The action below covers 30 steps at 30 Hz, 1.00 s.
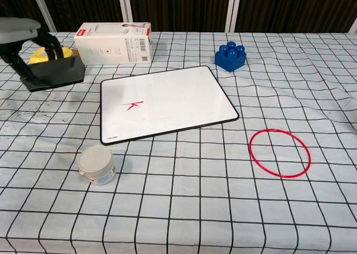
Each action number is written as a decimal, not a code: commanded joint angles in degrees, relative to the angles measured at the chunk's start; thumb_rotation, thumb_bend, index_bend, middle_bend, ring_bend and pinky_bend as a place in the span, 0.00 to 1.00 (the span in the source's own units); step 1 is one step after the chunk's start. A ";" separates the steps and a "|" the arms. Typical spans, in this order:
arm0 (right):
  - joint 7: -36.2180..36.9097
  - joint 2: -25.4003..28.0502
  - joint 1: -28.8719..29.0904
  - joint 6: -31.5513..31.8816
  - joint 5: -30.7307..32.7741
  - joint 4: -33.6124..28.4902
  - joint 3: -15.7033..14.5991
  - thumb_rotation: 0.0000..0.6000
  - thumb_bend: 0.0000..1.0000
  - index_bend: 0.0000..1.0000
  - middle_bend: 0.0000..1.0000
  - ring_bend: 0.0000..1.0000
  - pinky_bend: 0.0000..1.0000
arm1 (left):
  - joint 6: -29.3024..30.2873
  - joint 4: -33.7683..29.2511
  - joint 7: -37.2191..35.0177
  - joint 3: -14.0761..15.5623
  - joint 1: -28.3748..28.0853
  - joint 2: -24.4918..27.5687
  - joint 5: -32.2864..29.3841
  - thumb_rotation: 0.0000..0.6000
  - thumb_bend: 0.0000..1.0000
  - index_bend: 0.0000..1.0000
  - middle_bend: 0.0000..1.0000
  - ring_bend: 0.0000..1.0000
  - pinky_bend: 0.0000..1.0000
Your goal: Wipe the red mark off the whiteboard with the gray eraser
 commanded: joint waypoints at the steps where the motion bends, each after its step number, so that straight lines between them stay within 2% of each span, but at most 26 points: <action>1: 0.00 0.03 -0.03 0.01 0.00 -0.06 -0.03 1.00 0.04 0.00 0.04 0.18 0.21 | -1.26 -0.24 2.16 -0.97 -2.65 -0.26 0.22 1.00 0.25 0.41 0.46 0.13 0.08; 6: -0.03 0.04 0.01 -0.15 0.18 -0.16 0.00 1.00 0.04 0.00 0.04 0.18 0.21 | -3.81 3.94 4.86 -1.65 -6.71 -3.87 -1.57 1.00 0.25 0.41 0.46 0.13 0.08; 12: -0.37 0.11 0.07 -0.65 0.82 -0.26 0.03 1.00 0.04 0.00 0.04 0.18 0.21 | -8.11 11.75 6.47 -1.19 -11.39 -10.22 -2.22 1.00 0.25 0.42 0.46 0.13 0.08; 18: -0.42 0.16 0.05 -0.81 1.27 -0.24 0.13 1.00 0.04 0.00 0.04 0.18 0.21 | -8.93 18.25 8.59 -0.98 -14.81 -15.57 -2.40 1.00 0.25 0.43 0.47 0.13 0.07; 30: -0.27 0.19 0.07 -0.69 1.13 0.00 0.18 1.00 0.04 0.00 0.04 0.18 0.21 | -10.23 24.40 7.56 0.04 -16.73 -21.19 -2.05 1.00 0.25 0.43 0.47 0.13 0.07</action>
